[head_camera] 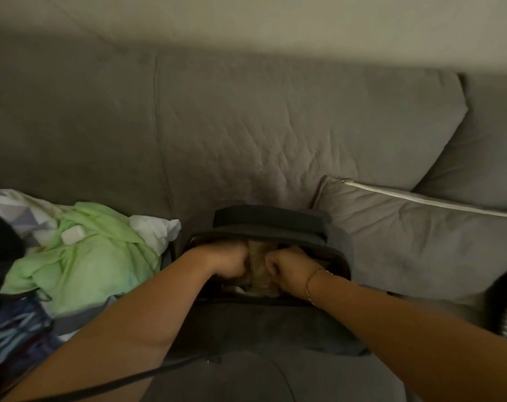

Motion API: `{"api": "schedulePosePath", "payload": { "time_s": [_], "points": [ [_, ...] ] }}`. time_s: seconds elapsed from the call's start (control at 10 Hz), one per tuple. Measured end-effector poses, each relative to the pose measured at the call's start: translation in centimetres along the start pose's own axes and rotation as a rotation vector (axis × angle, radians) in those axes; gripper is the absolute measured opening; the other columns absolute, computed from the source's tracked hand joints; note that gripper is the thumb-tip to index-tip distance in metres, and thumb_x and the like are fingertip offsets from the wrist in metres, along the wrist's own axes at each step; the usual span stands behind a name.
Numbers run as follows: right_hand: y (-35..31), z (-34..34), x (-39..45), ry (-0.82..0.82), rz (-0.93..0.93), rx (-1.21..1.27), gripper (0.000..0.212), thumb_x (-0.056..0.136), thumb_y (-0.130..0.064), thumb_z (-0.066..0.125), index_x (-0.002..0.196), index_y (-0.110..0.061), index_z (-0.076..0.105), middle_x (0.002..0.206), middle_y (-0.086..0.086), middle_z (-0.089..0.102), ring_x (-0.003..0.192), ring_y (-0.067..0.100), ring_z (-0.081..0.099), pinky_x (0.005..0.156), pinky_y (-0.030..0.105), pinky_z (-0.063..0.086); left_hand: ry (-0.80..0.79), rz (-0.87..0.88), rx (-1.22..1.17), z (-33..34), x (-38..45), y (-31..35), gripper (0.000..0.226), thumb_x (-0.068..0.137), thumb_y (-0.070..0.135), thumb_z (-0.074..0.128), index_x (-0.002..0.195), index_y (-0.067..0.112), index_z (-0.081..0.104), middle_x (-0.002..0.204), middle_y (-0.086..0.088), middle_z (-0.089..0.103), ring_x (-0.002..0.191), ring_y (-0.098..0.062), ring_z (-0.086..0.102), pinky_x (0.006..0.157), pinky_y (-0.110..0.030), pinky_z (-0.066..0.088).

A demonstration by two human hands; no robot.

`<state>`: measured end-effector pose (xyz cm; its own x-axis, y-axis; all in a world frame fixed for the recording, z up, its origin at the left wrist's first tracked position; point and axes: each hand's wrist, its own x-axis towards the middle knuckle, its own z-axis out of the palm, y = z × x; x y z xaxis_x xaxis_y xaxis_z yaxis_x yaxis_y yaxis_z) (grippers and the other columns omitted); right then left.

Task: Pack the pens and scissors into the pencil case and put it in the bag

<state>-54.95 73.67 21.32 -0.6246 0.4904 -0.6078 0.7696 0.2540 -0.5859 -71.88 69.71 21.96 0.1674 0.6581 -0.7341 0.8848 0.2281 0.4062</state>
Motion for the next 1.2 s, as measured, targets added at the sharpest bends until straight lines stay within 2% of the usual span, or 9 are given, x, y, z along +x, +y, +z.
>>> {"api": "schedulePosePath", "payload": {
  "time_s": [0.1,0.2,0.3,0.5,0.7,0.9,1.0,1.1,1.2],
  "points": [
    [-0.9,0.5,0.0,-0.003,0.019,-0.083,0.022,0.096,-0.019,0.046,0.108,-0.010,0.062,0.111,0.016,0.062,0.102,0.032,0.057,0.076,0.025,0.038,-0.110,-0.040,-0.007,-0.1,-0.3,0.3,0.020,0.089,0.025,0.061,0.073,0.032,0.049,0.077,0.007,0.050,0.074,-0.012,0.051,0.078,-0.031,0.044],
    [-1.0,0.8,-0.1,0.008,-0.019,-0.165,0.037,0.097,-0.040,0.041,0.123,-0.018,0.056,0.130,0.008,0.056,0.113,0.023,0.051,0.091,0.021,0.033,-0.129,-0.069,-0.108,0.4,-0.2,0.9,0.029,0.073,0.039,0.077,0.095,0.031,0.061,0.098,0.002,0.062,0.087,-0.016,0.055,0.086,-0.034,0.048],
    [-0.3,0.6,0.3,-0.009,0.045,-0.305,0.044,0.094,-0.049,0.045,0.124,-0.019,0.055,0.129,0.007,0.057,0.116,0.024,0.051,0.098,0.026,0.034,0.005,-0.096,-0.052,1.8,1.0,1.2,0.059,0.066,0.050,0.079,0.117,0.026,0.061,0.118,-0.002,0.063,0.102,-0.022,0.057,0.093,-0.034,0.046],
    [0.1,0.5,0.2,0.029,0.117,-0.431,0.046,0.095,-0.047,0.043,0.125,-0.015,0.054,0.128,0.011,0.056,0.116,0.028,0.052,0.098,0.035,0.041,0.198,-0.168,0.065,3.1,1.9,1.9,0.057,0.084,0.052,0.058,0.132,0.023,0.050,0.137,-0.009,0.052,0.124,-0.028,0.048,0.105,-0.035,0.038],
    [0.7,1.1,0.4,0.105,0.212,-0.491,0.028,0.098,-0.029,0.042,0.117,-0.015,0.058,0.113,0.003,0.057,0.109,0.026,0.056,0.092,0.037,0.047,0.167,-0.269,0.075,3.2,1.8,3.1,0.038,0.092,0.040,0.052,0.117,0.014,0.063,0.122,-0.009,0.063,0.112,-0.026,0.059,0.092,-0.033,0.045],
    [0.8,-0.8,-0.6,0.019,0.181,-0.338,0.034,0.097,-0.034,0.044,0.120,-0.012,0.057,0.123,0.012,0.060,0.111,0.030,0.056,0.086,0.034,0.041,0.293,-0.129,0.015,2.4,-0.4,2.5,0.042,0.090,0.040,0.058,0.129,0.025,0.051,0.133,-0.007,0.053,0.119,-0.027,0.051,0.102,-0.036,0.040],
    [1.3,-3.0,-2.9,-0.040,0.104,-0.139,0.037,0.094,-0.045,0.047,0.124,-0.026,0.055,0.129,0.002,0.057,0.116,0.022,0.052,0.100,0.027,0.038,0.245,0.040,-0.108,1.3,-4.3,0.4,0.031,0.089,0.035,0.062,0.120,0.032,0.060,0.119,0.005,0.063,0.107,-0.013,0.059,0.094,-0.031,0.047],
    [2.2,-5.4,-8.3,-0.056,-0.072,-0.091,0.043,0.088,-0.053,0.053,0.129,-0.039,0.049,0.121,-0.018,0.054,0.111,0.001,0.052,0.093,0.011,0.035,0.377,0.158,-0.226,1.4,-9.0,-2.5,0.030,0.089,0.039,0.063,0.119,0.041,0.060,0.115,0.024,0.063,0.106,0.008,0.057,0.093,-0.016,0.045],
    [4.0,-5.6,-15.7,0.182,-0.117,-0.028,0.053,0.072,-0.082,0.041,0.116,-0.054,0.051,0.121,-0.027,0.057,0.112,-0.009,0.054,0.095,0.013,0.041,0.676,0.047,-0.503,5.2,-14.2,-3.8,0.019,0.085,0.049,0.063,0.104,0.054,0.064,0.108,0.033,0.064,0.104,0.012,0.057,0.086,-0.004,0.041]
  ]
}}
